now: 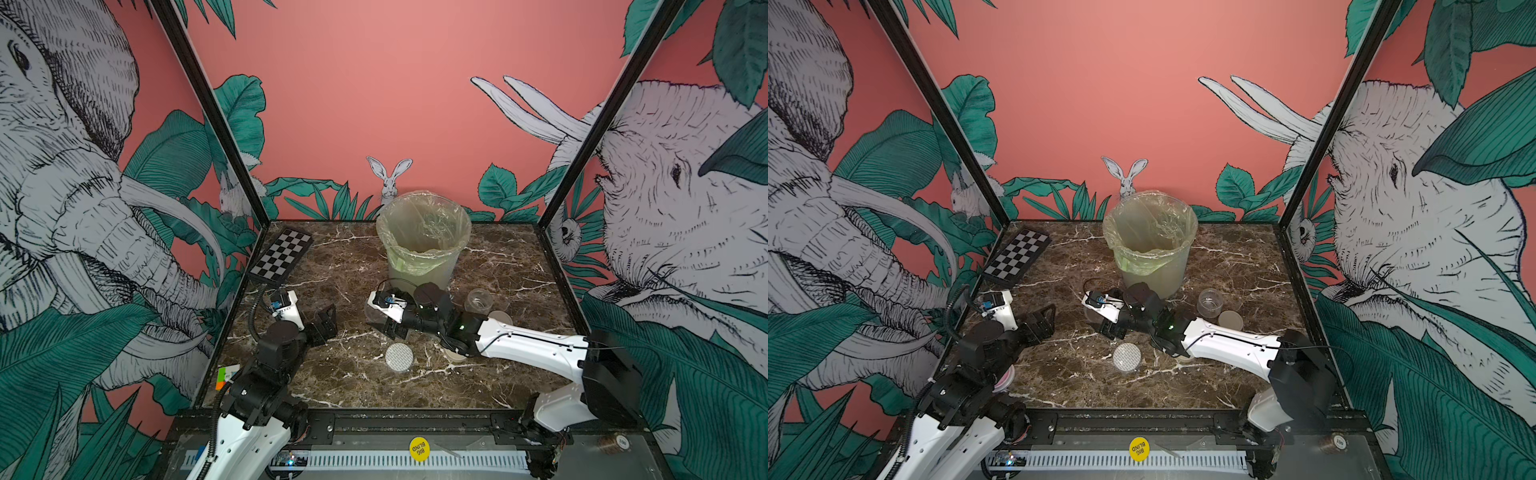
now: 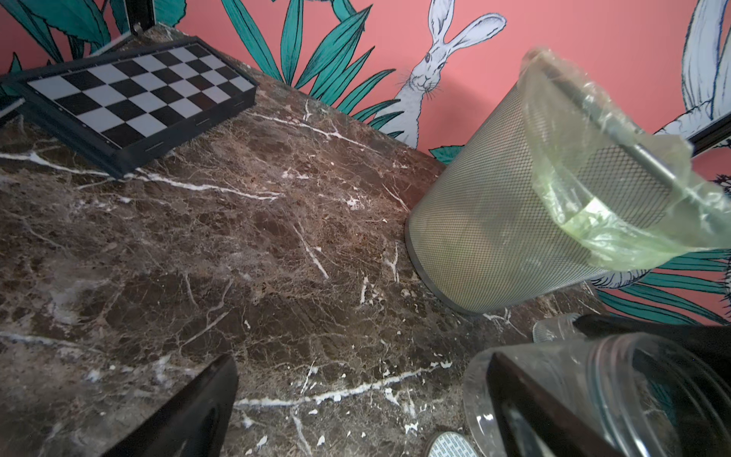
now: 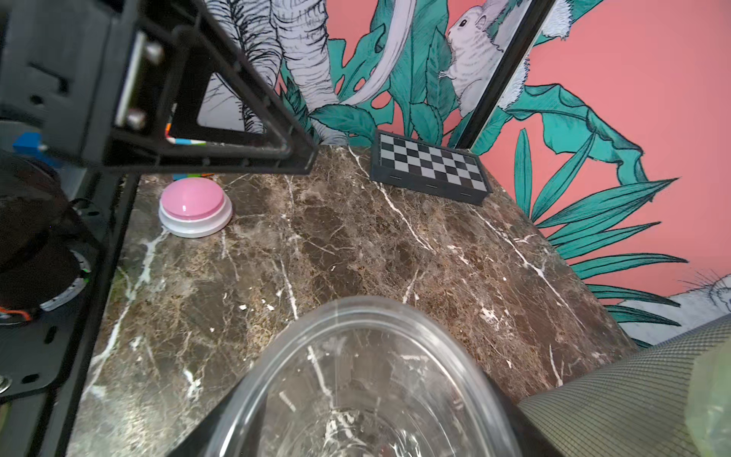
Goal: Empty moldy rice from jars
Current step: Place the jar at the center of the board.
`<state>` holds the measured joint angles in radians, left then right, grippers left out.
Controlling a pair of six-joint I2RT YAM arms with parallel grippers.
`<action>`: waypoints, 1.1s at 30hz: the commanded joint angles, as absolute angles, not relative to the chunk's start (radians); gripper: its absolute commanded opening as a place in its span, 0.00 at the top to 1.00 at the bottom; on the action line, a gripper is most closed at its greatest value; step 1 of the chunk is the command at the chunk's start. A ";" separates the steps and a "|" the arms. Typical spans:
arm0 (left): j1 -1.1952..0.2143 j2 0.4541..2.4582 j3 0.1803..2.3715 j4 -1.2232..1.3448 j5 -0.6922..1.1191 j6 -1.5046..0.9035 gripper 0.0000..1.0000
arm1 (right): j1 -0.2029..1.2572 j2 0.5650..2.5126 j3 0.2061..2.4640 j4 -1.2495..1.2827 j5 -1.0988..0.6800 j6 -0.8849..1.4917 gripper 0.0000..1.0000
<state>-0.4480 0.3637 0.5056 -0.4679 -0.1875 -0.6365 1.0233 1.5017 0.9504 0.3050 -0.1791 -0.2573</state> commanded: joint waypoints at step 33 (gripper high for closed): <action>-0.443 0.337 0.287 -0.310 -0.220 -0.669 0.00 | 1.057 1.867 0.889 0.819 0.079 -0.042 0.50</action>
